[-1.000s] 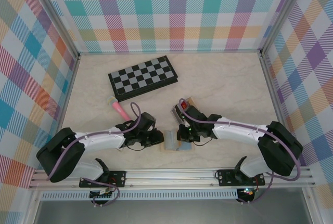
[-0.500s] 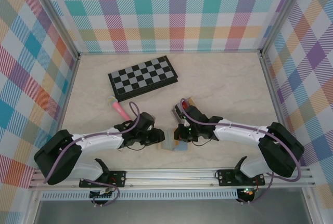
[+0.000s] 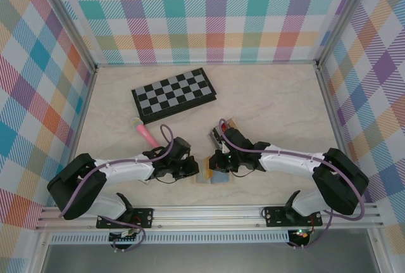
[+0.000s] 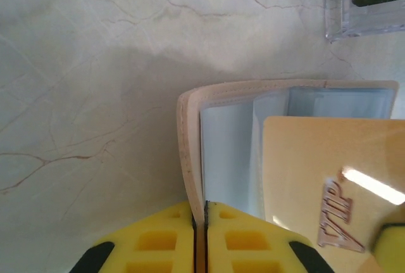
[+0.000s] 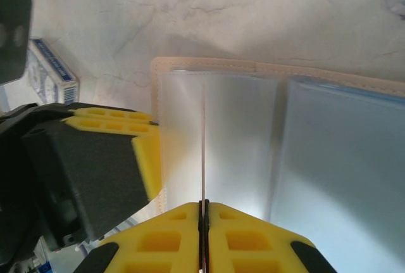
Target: Put the credit cards into the card holder
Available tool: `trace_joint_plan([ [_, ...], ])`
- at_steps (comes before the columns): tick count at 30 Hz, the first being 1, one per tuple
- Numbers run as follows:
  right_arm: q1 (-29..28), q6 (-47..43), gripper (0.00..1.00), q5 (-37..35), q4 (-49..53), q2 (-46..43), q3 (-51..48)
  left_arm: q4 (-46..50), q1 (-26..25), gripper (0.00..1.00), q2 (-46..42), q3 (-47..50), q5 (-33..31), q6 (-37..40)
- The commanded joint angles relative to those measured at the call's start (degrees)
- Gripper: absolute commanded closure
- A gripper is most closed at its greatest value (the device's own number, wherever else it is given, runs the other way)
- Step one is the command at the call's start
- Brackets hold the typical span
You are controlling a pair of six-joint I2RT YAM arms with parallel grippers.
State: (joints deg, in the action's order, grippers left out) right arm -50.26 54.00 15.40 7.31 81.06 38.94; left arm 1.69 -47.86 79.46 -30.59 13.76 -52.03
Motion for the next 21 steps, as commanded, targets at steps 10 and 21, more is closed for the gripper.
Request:
trace_joint_plan([
  [10,-0.11,2.08,0.95,-2.92,1.94,3.65,-1.26,6.1,-0.97,0.59,-8.91,1.36,-6.73,-0.45],
  [21,-0.14,2.25,0.96,-3.51,1.75,-0.33,-1.89,6.64,-0.97,0.65,-0.6,-2.5,-3.27,3.47],
])
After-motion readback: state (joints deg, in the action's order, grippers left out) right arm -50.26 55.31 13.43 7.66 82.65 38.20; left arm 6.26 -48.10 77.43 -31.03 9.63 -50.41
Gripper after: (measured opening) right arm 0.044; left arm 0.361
